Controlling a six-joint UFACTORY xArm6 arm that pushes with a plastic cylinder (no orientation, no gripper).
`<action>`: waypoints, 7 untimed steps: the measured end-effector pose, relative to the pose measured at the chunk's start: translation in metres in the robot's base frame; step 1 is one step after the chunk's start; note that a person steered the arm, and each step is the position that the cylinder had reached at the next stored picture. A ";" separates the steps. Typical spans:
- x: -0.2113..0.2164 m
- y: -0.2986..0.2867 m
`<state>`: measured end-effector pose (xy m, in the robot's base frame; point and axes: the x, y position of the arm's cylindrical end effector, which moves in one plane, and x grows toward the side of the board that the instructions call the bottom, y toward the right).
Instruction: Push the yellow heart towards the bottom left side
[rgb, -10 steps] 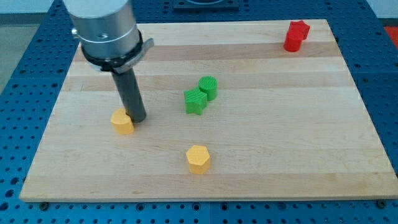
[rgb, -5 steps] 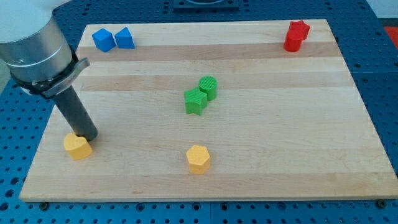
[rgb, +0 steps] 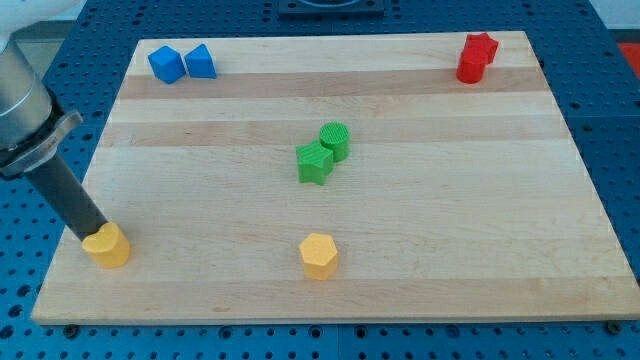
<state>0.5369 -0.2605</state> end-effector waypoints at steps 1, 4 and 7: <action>0.008 0.000; 0.033 0.000; 0.064 0.000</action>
<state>0.6006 -0.2603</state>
